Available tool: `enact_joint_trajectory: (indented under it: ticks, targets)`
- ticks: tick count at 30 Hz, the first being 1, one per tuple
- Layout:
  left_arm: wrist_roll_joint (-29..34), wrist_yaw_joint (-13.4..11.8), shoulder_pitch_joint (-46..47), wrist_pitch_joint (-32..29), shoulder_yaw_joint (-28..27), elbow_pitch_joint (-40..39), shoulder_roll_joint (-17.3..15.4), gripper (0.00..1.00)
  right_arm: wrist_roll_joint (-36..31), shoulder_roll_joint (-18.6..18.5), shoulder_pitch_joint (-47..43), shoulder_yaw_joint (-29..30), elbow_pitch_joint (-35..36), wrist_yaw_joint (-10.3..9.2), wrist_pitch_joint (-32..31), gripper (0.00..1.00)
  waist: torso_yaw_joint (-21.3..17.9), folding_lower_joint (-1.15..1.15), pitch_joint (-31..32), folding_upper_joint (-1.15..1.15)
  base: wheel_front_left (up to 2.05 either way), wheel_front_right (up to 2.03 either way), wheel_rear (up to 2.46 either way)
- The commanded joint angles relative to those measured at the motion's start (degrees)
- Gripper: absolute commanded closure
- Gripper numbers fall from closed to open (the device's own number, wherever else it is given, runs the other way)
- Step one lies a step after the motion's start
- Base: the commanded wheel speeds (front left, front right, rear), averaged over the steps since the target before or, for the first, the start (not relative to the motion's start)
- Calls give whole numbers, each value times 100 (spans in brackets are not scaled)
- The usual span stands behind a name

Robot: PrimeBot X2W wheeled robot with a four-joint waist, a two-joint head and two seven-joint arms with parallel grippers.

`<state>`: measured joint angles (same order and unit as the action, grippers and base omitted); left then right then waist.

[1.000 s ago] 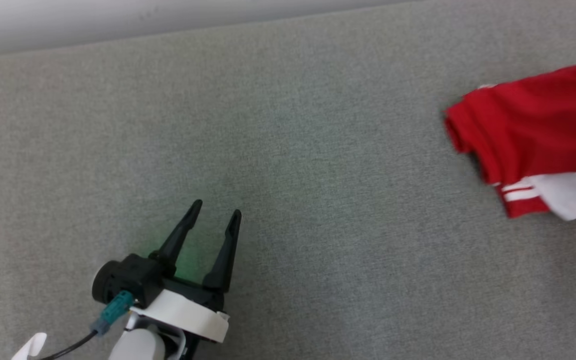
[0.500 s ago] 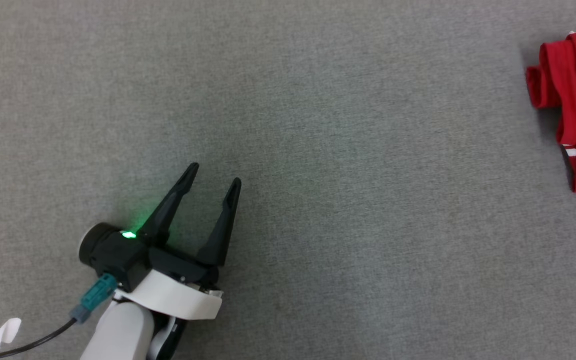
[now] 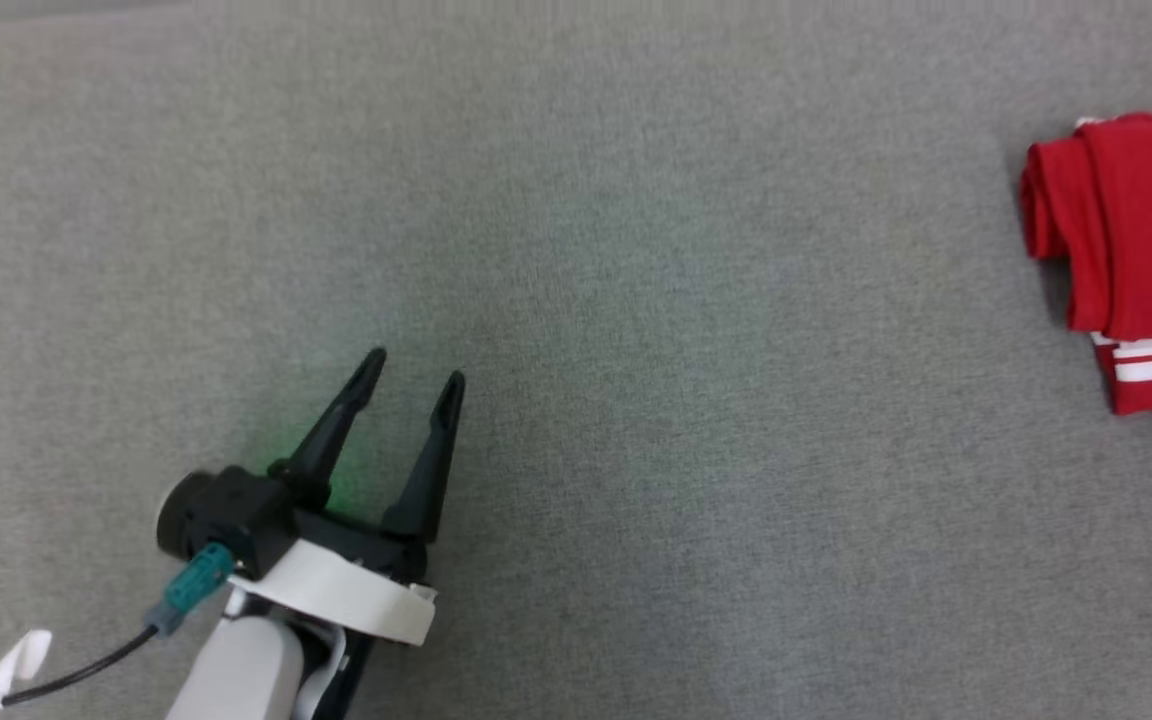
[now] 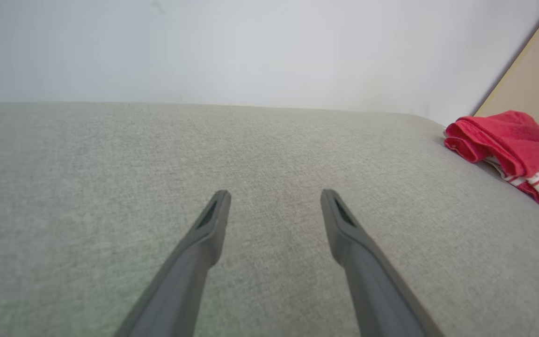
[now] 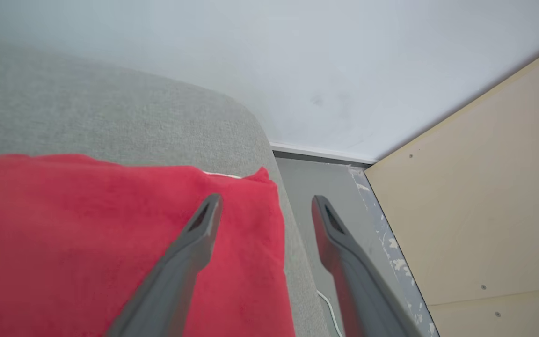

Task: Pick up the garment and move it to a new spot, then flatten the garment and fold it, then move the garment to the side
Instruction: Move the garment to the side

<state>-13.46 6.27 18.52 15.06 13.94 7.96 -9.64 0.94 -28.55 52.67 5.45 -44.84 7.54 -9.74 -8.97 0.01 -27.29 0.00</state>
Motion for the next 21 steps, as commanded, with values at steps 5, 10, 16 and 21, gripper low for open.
enact_joint_trajectory:
  ticks: [5, 10, 16, 21]
  targets:
    - [-98, -133, -289, 4, -217, 59, 119, 0, 26, 141, -261, -391, 455, -13, 269, 0, -19, -1, 945, 0, 0, 0, 0]
    - [-168, -190, -524, 6, -456, 4, 221, 0, 394, 136, -538, -895, 996, -13, 336, 0, 8, -1, 1538, 0, 0, 0, 0]
    - [-231, -200, -925, 6, -735, -49, 318, 0, 1273, -17, -1076, -1432, 2048, -14, 292, 0, 68, -1, 2161, 0, 0, 0, 0]
    - [-433, -321, -1231, 8, -1093, 36, 403, 0, 1720, 67, -1750, -1436, 2934, -13, 282, 0, 128, -1, 2561, 0, 0, 0, 0]
